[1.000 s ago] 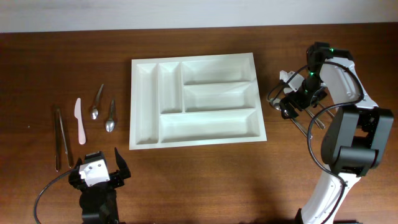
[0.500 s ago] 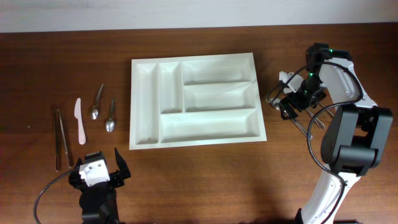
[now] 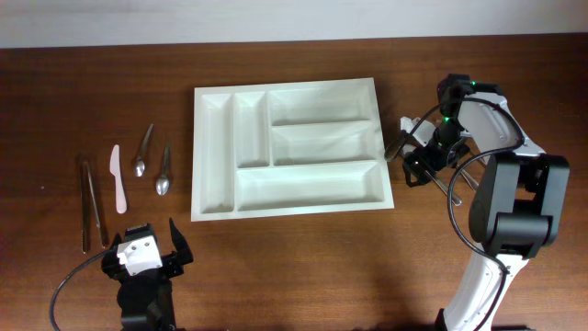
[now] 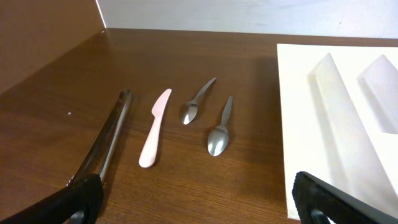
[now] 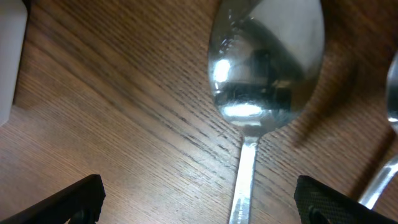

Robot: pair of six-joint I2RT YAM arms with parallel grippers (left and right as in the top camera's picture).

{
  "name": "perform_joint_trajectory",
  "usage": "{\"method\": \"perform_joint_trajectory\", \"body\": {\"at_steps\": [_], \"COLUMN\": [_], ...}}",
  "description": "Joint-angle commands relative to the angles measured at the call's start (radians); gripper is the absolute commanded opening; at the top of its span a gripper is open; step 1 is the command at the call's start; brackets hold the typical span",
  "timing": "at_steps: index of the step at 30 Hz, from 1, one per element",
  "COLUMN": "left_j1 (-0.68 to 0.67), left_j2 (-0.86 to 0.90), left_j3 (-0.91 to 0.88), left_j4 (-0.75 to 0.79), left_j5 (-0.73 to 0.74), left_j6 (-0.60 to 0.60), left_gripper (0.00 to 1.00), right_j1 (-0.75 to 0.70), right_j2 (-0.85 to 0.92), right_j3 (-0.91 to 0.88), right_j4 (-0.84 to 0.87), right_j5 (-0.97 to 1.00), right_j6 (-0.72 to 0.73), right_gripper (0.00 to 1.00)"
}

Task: Pack container
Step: 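Lower the right gripper and close it on the leftmost large spoon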

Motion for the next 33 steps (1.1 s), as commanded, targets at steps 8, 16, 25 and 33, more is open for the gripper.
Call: {"method": "perform_joint_trajectory", "body": {"at_steps": [8,16,25,33], "left_j1": [0.003,0.003,0.003,0.003], "left_j2": [0.003,0.003,0.003,0.003], "left_j3": [-0.001,-0.001,-0.001,-0.001], "left_j4": [-0.006,-0.006,-0.005,-0.006], "left_j5": [-0.018,-0.018,-0.018,-0.018], "left_j6": [-0.01,-0.01,-0.01,-0.01], "left_gripper": [0.99,0.99,0.99,0.99], "right_j1": [0.004,0.004,0.004,0.004], "right_j2": [0.012,0.012,0.012,0.012], "right_j3": [-0.011,-0.012,-0.084,-0.093], "right_j4": [0.029,0.043,0.089,0.128], "right_j5": [-0.015,0.006,0.006,0.048], "right_j6": [-0.01,-0.009,-0.002,-0.002], "right_gripper": [0.99,0.99,0.99,0.99]}}
